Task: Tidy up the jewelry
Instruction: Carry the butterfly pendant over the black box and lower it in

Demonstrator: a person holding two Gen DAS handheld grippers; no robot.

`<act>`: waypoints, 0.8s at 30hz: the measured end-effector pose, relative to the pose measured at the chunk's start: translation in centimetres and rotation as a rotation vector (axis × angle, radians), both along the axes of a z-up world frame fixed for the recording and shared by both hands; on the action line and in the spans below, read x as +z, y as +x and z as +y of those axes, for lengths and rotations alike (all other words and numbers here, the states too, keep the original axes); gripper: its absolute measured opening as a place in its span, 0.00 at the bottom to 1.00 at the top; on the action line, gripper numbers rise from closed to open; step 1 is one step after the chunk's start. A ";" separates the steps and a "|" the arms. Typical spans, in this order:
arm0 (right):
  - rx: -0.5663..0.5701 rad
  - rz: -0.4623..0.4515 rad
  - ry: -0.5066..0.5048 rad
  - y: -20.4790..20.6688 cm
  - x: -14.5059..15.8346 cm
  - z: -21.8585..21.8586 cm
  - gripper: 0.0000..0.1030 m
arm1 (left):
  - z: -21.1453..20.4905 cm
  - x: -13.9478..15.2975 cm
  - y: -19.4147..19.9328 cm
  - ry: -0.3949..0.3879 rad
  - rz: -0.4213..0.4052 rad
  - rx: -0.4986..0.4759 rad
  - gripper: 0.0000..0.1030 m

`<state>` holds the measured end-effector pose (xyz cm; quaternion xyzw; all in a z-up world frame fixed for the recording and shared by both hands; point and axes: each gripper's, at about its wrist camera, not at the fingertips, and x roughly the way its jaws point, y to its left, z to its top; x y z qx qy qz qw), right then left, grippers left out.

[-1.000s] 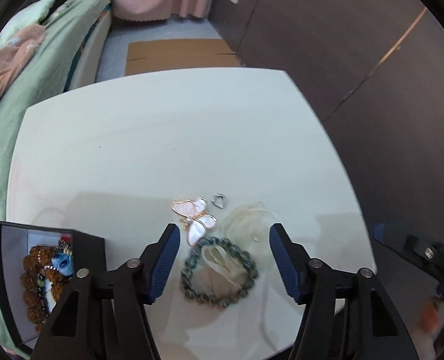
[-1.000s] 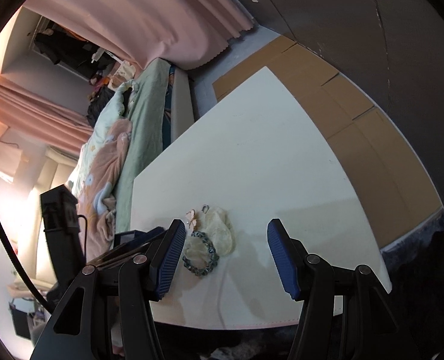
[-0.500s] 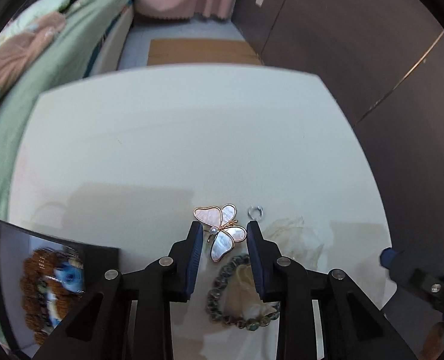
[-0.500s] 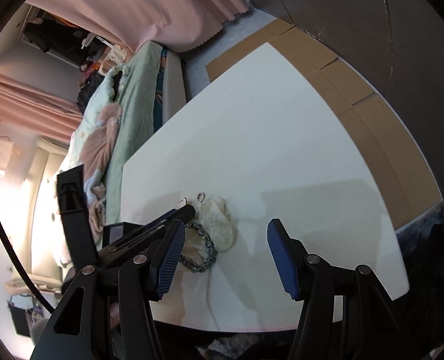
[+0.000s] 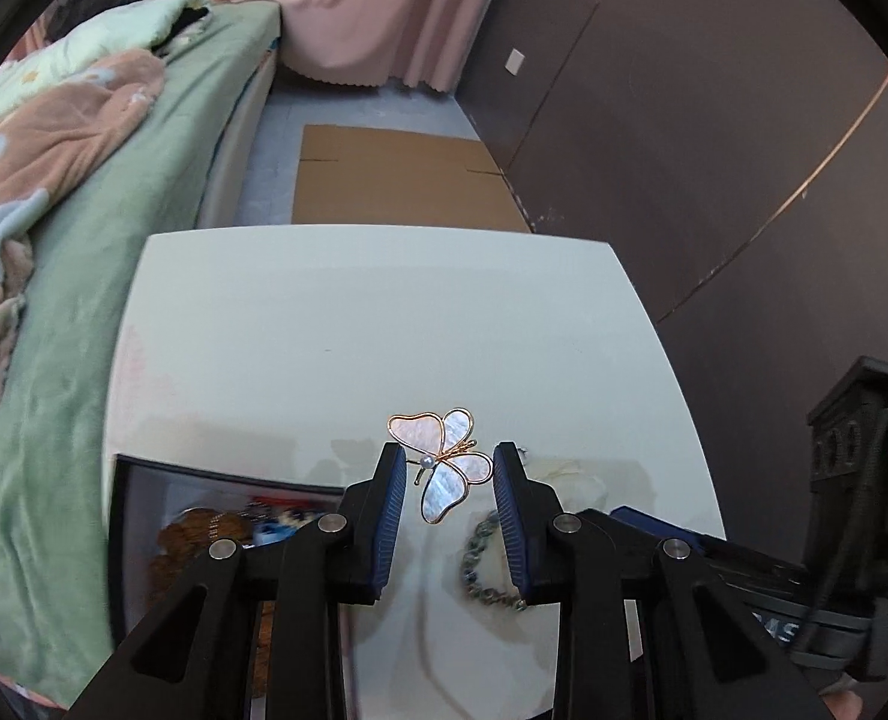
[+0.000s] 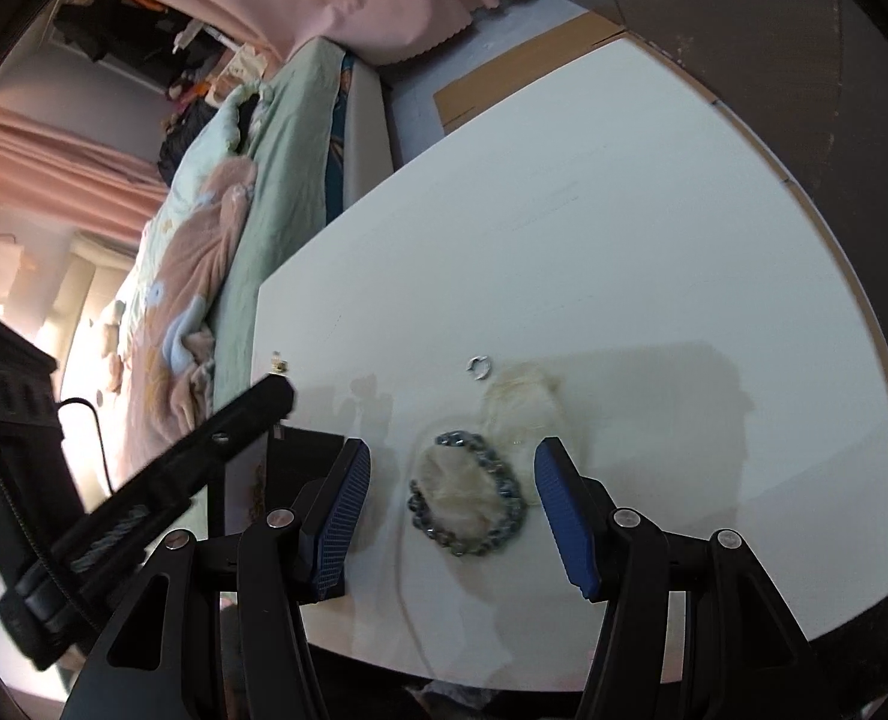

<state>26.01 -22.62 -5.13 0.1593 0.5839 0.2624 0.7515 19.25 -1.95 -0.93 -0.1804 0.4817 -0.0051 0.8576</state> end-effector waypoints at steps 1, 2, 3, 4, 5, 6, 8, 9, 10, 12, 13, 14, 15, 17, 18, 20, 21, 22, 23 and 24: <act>0.007 0.000 -0.006 0.0 -0.1 0.4 0.56 | 0.5 0.1 -0.3 -0.008 0.000 0.006 0.30; 0.011 0.000 -0.013 -0.1 -0.1 0.8 0.56 | 0.8 0.2 -0.5 -0.012 0.000 0.011 0.30; 0.014 0.001 -0.020 -0.1 -0.2 1.1 0.56 | 1.2 0.2 -0.8 -0.016 -0.001 0.018 0.30; 0.016 0.003 -0.023 0.0 -0.3 1.2 0.56 | 1.6 0.2 -1.0 -0.017 -0.002 0.024 0.30; 0.018 0.008 -0.027 0.0 -0.4 1.5 0.56 | 1.9 0.3 -1.1 -0.019 -0.003 0.029 0.30; 0.019 0.010 -0.029 0.0 -0.5 1.6 0.56 | 2.3 0.4 -1.4 -0.022 -0.004 0.034 0.30; 0.025 0.012 -0.038 -0.1 -0.7 2.2 0.56 | 3.0 0.5 -1.7 -0.029 -0.006 0.043 0.30; 0.028 0.012 -0.040 -0.1 -0.7 2.4 0.56 | 3.3 0.5 -1.9 -0.030 -0.006 0.047 0.30; 0.034 0.013 -0.044 -0.2 -0.7 2.6 0.56 | 3.6 0.5 -2.0 -0.032 -0.007 0.050 0.30; 0.051 0.013 -0.055 -0.4 -0.8 3.2 0.56 | 4.3 0.5 -2.4 -0.036 -0.009 0.059 0.30; 0.056 0.013 -0.059 -0.5 -0.9 3.4 0.56 | 4.6 0.5 -2.6 -0.038 -0.009 0.063 0.30; 0.063 0.013 -0.065 -0.5 -0.9 3.8 0.56 | 5.0 0.4 -2.7 -0.042 -0.008 0.068 0.30; 0.068 0.013 -0.072 -0.5 -1.0 4.1 0.56 | 5.4 0.3 -2.9 -0.046 -0.007 0.073 0.30; 0.080 0.013 -0.089 -0.5 -1.2 4.7 0.56 | 6.1 0.1 -3.2 -0.054 -0.003 0.085 0.30; 0.085 0.015 -0.097 -0.5 -1.3 4.9 0.56 | 6.4 0.1 -3.2 -0.057 -0.002 0.089 0.30; 0.091 0.016 -0.105 -0.6 -1.4 5.2 0.56 | 7.1 -0.1 -3.4 -0.063 0.001 0.101 0.30; 0.094 0.017 -0.108 -0.6 -1.4 5.4 0.56 | 7.2 -0.2 -3.5 -0.065 0.003 0.105 0.30; 0.099 0.016 -0.113 -0.6 -1.5 5.6 0.56 | 7.4 -0.3 -3.6 -0.069 0.004 0.109 0.30; 0.101 0.016 -0.117 -0.6 -1.5 5.7 0.56 | 7.6 -0.4 -3.7 -0.072 0.006 0.113 0.30; 0.104 0.016 -0.120 -0.6 -1.6 5.9 0.56 | 7.7 -0.5 -3.8 -0.074 0.007 0.115 0.30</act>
